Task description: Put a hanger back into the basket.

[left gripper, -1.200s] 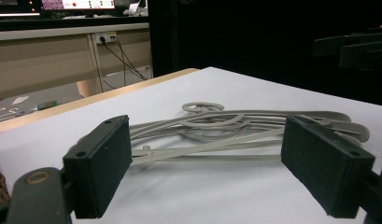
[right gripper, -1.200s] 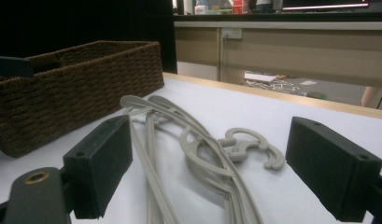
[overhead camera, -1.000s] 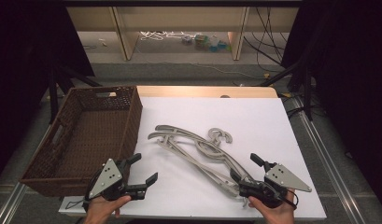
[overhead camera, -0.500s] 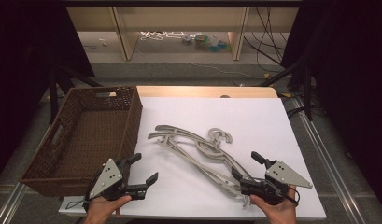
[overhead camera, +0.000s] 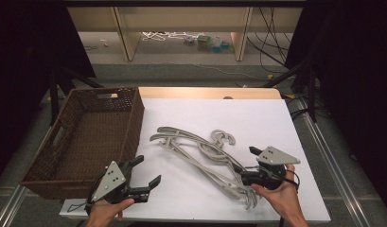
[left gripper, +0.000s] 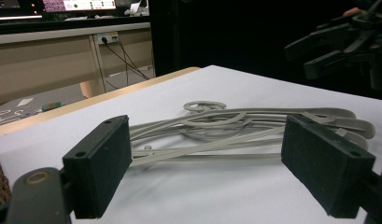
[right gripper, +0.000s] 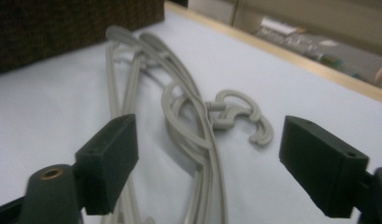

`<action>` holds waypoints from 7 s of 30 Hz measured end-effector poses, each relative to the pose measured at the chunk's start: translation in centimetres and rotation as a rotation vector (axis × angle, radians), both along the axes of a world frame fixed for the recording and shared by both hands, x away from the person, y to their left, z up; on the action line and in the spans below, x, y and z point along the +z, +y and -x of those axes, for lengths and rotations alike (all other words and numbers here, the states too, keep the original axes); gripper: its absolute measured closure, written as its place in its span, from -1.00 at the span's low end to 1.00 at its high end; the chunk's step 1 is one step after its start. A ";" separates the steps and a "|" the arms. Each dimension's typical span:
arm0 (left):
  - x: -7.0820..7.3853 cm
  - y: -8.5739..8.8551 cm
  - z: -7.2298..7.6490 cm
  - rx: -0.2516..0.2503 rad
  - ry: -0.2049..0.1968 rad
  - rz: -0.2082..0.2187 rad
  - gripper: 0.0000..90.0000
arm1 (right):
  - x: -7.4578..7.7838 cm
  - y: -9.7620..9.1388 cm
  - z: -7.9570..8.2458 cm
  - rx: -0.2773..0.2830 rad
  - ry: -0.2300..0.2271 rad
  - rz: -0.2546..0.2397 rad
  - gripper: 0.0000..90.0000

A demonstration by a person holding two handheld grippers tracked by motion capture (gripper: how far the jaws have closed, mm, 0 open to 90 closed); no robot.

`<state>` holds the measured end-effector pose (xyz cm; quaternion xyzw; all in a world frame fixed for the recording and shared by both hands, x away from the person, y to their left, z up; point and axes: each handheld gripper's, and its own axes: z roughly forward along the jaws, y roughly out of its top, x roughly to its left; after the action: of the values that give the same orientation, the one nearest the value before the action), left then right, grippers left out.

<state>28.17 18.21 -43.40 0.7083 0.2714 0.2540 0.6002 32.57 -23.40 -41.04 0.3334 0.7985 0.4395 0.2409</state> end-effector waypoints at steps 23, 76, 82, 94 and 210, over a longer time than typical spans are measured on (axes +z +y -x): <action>-0.1 -0.2 0.0 -0.008 -0.015 -0.024 -0.64 | -4.1 2.2 -7.4 0.080 0.424 0.194 0.00; -0.1 -0.4 0.0 -0.011 -0.012 -0.047 -0.63 | -1.7 3.3 -7.5 0.120 0.373 0.255 0.83; 0.0 -0.3 0.1 -0.007 -0.016 -0.047 -0.63 | 0.1 3.3 -6.8 0.145 0.321 0.292 0.83; 1.2 -1.1 -1.3 0.010 0.016 -0.059 -0.60 | 2.5 2.3 -4.2 0.234 0.201 0.314 0.84; 12.5 -0.3 -5.9 -0.063 0.150 -0.289 0.82 | 0.8 -1.8 2.6 -0.101 -0.090 -0.199 -0.63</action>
<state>34.09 17.95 -30.94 0.8123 0.2539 0.2177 0.4778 29.93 -25.17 -40.28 0.3756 0.7215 0.5183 0.2640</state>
